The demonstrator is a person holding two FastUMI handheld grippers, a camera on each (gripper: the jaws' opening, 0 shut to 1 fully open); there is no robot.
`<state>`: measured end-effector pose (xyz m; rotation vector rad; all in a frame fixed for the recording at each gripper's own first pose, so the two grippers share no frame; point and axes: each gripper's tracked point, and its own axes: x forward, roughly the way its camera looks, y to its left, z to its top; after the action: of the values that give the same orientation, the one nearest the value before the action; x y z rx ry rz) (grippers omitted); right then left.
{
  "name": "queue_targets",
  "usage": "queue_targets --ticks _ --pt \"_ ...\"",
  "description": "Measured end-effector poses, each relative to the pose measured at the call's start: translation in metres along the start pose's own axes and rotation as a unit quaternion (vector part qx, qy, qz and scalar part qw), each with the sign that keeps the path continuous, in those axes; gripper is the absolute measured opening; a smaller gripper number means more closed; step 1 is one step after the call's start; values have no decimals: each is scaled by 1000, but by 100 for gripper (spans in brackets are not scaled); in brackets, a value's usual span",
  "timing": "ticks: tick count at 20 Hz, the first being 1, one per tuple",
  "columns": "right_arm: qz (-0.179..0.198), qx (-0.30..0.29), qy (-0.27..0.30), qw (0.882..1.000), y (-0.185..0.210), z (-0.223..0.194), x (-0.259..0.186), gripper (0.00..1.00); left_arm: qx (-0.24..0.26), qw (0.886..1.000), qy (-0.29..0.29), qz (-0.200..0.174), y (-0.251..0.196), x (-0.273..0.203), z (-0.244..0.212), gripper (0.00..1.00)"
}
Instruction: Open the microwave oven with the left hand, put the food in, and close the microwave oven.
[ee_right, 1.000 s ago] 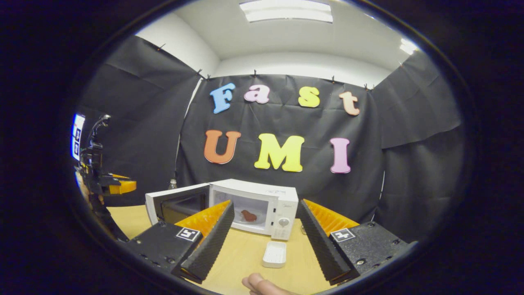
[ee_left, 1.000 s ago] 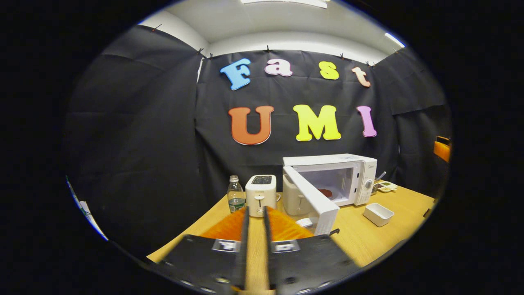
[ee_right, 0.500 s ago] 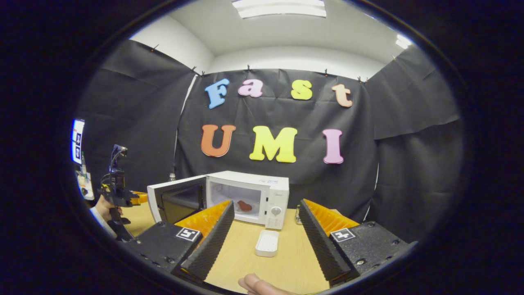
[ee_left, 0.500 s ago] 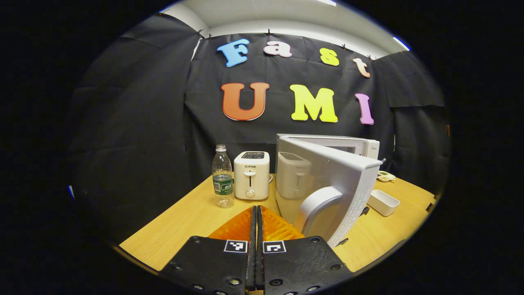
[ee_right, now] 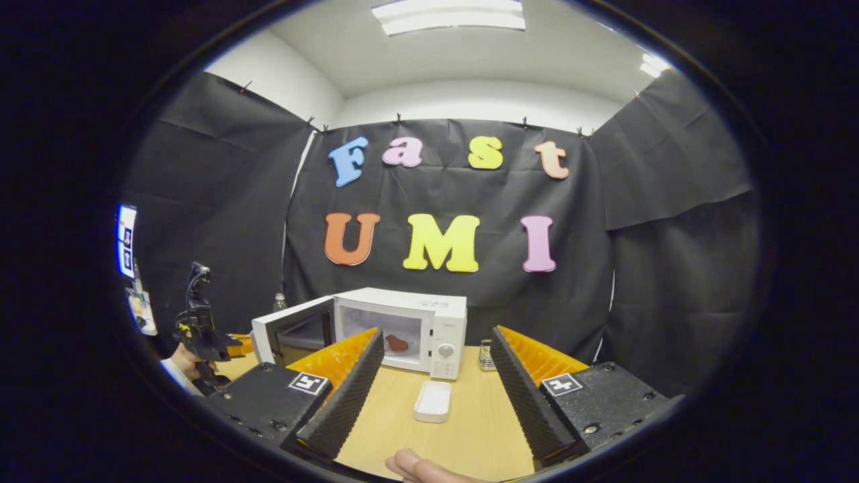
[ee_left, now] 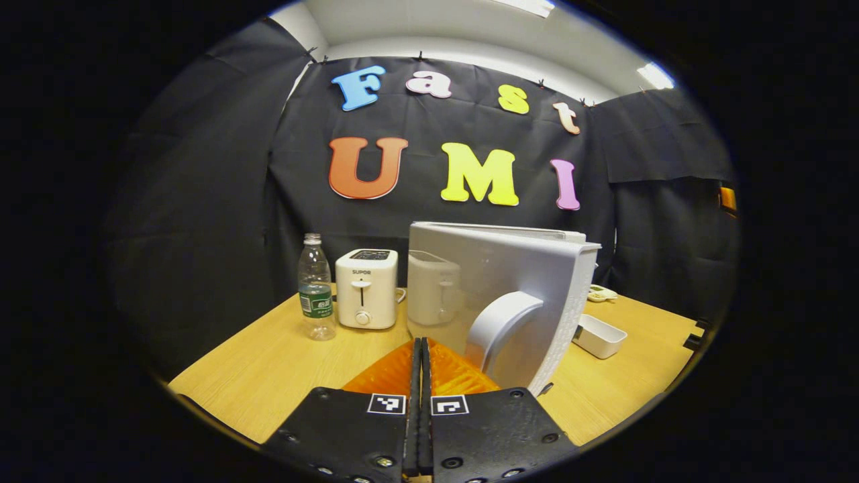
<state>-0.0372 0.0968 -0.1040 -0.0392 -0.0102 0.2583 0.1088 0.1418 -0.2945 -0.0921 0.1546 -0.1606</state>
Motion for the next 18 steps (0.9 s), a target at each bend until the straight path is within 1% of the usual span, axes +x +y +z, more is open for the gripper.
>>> queue_targets --ticks 4,5,6,11,13,14,15,16,17,18 --pt "6 4 0 1000 0 2 -8 95 9 999 -8 -31 -32 11 4 0" --pt "5 4 1 1000 -2 3 -9 100 7 999 -6 -37 -39 14 3 0" --pt "5 5 1 1000 -3 4 -10 95 5 999 -4 -42 -47 18 2 0" --pt "-2 11 -8 1000 -17 11 -21 95 0 999 -4 -54 -81 47 4 0" --pt "-6 17 -12 1000 -25 12 -24 95 5 998 8 -62 -95 59 -2 0" --pt "-7 21 -14 1000 -29 13 -25 100 11 998 10 -62 -100 66 -3 0" --pt "-9 25 -16 1000 -33 12 -26 100 14 998 11 -65 -108 72 -2 0" --pt "-11 28 -17 999 -38 12 -27 95 15 997 14 -70 -116 78 -3 0" --pt "-13 31 -17 999 -42 11 -26 95 17 997 18 -76 -125 84 -4 0" --pt "-15 32 -16 999 -46 9 -25 100 21 996 20 -80 -132 91 -6 0"
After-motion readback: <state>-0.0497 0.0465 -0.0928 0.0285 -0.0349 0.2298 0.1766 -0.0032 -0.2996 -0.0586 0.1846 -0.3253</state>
